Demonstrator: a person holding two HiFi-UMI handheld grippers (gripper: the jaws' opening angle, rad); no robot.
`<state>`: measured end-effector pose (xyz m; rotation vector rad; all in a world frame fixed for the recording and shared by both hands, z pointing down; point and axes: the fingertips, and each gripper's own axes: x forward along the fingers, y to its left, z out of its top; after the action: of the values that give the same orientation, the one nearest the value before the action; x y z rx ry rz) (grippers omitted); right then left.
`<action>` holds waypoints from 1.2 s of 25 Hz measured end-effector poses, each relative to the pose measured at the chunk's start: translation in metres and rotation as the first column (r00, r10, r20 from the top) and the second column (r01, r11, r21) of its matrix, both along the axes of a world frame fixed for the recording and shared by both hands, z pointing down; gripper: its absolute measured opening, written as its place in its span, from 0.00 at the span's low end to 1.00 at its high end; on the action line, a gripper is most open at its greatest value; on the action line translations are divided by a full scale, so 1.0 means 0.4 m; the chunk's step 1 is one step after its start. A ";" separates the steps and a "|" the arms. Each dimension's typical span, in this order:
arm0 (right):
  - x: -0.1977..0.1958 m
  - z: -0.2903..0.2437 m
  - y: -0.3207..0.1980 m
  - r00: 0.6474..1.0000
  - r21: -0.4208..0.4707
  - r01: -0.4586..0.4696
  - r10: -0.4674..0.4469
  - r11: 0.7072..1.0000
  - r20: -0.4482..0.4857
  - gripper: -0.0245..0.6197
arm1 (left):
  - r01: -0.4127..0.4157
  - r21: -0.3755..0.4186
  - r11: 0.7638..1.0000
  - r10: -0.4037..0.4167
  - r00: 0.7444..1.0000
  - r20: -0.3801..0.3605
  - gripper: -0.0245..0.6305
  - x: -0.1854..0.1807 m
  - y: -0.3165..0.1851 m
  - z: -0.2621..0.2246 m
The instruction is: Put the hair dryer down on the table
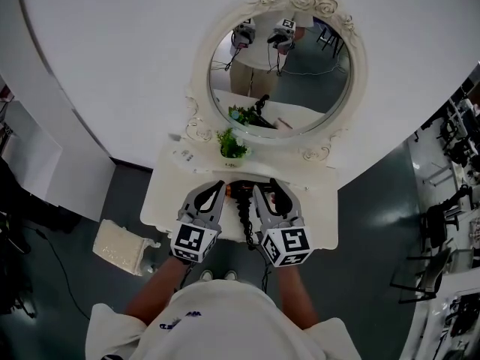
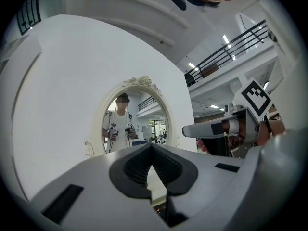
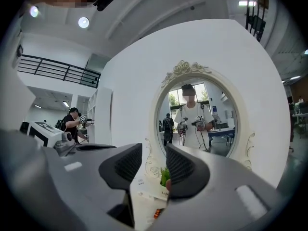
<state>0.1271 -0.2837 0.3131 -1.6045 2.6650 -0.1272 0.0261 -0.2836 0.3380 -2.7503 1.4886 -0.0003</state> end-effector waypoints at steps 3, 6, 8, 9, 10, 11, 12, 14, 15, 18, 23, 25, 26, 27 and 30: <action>0.015 0.003 0.003 1.000 0.003 -0.022 0.022 1.000 -0.001 0.19 | -0.003 -0.007 1.000 0.003 1.000 -0.001 0.05 0.006 0.003 0.007; 0.028 0.004 0.004 0.999 0.003 -0.038 0.038 0.999 0.010 0.08 | -0.010 -0.010 1.000 0.010 1.000 0.000 0.05 0.015 0.005 0.013; 0.031 0.005 0.006 0.999 0.001 -0.037 0.037 0.999 0.016 0.05 | -0.010 -0.016 1.000 0.010 1.000 0.003 0.05 0.016 0.006 0.019; 0.031 0.005 0.007 0.999 -0.001 -0.033 0.033 0.999 0.018 0.05 | -0.011 -0.015 1.000 0.011 1.000 0.003 0.05 0.017 0.006 0.018; 0.031 0.005 0.008 0.999 -0.001 -0.030 0.030 1.000 0.019 0.05 | -0.013 -0.012 1.000 0.013 1.000 0.002 0.05 0.018 0.007 0.015; 0.031 0.004 0.010 0.999 -0.001 -0.027 0.027 1.000 0.020 0.05 | -0.014 -0.011 1.000 0.014 1.000 0.001 0.05 0.020 0.007 0.013; 0.031 0.004 0.011 0.999 -0.001 -0.025 0.025 1.000 0.021 0.05 | -0.014 -0.010 1.000 0.014 1.000 0.001 0.05 0.021 0.007 0.012; 0.034 0.004 0.011 0.999 -0.003 -0.027 0.027 1.000 0.022 0.05 | -0.015 -0.011 1.000 0.015 1.000 0.001 0.05 0.022 0.006 0.011; 0.035 0.004 0.010 0.999 -0.003 -0.029 0.030 1.000 0.021 0.05 | -0.016 -0.011 1.000 0.016 1.000 0.002 0.05 0.023 0.006 0.011; 0.040 0.004 0.010 0.999 0.000 -0.039 0.039 0.999 0.014 0.05 | -0.015 -0.011 1.000 0.015 1.000 0.001 0.05 0.022 0.007 0.011; 0.049 0.006 0.009 0.998 0.001 -0.057 0.057 0.998 0.006 0.05 | -0.019 -0.012 1.000 0.019 1.000 -0.003 0.05 0.023 0.003 0.015; 0.050 0.006 0.010 0.998 0.000 -0.058 0.058 0.998 0.003 0.05 | -0.020 -0.014 1.000 0.020 1.000 -0.004 0.05 0.024 0.003 0.016; 0.049 0.006 0.010 0.998 0.000 -0.058 0.058 0.998 0.002 0.05 | -0.021 -0.014 1.000 0.021 1.000 -0.005 0.05 0.024 0.003 0.016; 0.049 0.005 0.011 0.998 0.001 -0.059 0.059 0.998 0.003 0.05 | -0.022 -0.014 1.000 0.021 1.000 -0.006 0.05 0.024 0.003 0.016; 0.048 0.005 0.012 0.998 0.000 -0.061 0.061 0.998 0.002 0.05 | -0.026 -0.014 1.000 0.025 1.000 -0.005 0.05 0.025 0.003 0.017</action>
<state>0.1464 -0.2790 0.3153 -1.6830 2.6109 -0.1271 0.0360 -0.2826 0.3447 -2.7817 1.4600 -0.0034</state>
